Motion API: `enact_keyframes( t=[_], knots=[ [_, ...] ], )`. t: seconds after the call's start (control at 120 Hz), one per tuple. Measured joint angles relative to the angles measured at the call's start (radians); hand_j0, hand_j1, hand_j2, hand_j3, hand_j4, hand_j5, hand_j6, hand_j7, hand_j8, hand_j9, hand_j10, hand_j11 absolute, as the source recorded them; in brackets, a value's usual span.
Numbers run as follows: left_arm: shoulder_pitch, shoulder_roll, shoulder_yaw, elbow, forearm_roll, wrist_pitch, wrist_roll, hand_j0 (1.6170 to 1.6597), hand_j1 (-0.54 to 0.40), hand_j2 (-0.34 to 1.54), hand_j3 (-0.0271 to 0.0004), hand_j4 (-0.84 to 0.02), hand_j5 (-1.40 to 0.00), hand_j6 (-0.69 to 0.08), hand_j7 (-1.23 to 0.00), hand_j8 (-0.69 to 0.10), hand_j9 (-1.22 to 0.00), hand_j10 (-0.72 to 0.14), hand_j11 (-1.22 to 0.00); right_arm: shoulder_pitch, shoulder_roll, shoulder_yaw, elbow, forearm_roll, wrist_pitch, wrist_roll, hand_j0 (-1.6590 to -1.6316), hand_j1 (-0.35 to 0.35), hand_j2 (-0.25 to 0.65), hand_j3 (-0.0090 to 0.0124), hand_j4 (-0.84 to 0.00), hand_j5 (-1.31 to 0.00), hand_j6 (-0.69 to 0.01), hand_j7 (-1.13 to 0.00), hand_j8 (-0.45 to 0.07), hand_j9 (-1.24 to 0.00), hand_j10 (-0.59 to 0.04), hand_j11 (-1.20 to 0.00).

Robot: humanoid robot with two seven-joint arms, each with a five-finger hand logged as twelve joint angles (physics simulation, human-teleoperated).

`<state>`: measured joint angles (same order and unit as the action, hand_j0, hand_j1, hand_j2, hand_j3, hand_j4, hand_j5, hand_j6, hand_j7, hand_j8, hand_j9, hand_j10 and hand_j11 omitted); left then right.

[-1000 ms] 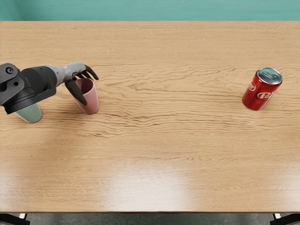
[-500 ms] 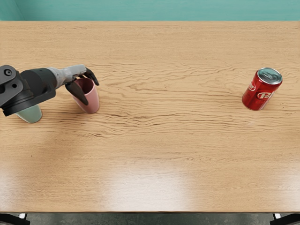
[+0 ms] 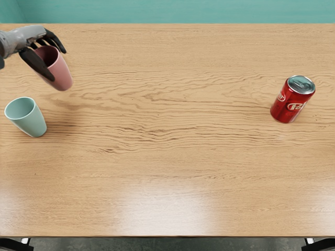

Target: Pick up cup and place in cup with left hand

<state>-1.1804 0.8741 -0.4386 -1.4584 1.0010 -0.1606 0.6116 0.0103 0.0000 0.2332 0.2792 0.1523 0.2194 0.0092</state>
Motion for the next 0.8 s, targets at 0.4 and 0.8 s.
enact_keyframes(
  t=[0.4,0.8],
  knots=[
    [-0.031,0.09,-0.003,-0.005,-0.074,-0.088,0.0,1.6511,-0.215,0.16,0.0,-0.495,-0.75,-0.253,-0.75,-0.162,-0.74,-0.254,-0.72,0.0,0.0,0.0,0.0,0.0,0.0,0.0,-1.6581,-0.349,0.0,0.0,0.0,0.0,0.001,0.0,0.0,0.0,0.0,0.0],
    [-0.027,0.174,-0.006,-0.004,-0.095,-0.108,0.0,1.6508,-0.217,0.28,0.0,-0.507,-0.74,-0.304,-0.74,-0.19,-0.73,-0.261,-0.72,0.0,0.0,0.0,0.0,0.0,0.0,0.0,-1.6581,-0.349,0.0,0.0,0.0,0.0,0.001,0.0,0.001,0.0,0.0,0.0]
  ],
)
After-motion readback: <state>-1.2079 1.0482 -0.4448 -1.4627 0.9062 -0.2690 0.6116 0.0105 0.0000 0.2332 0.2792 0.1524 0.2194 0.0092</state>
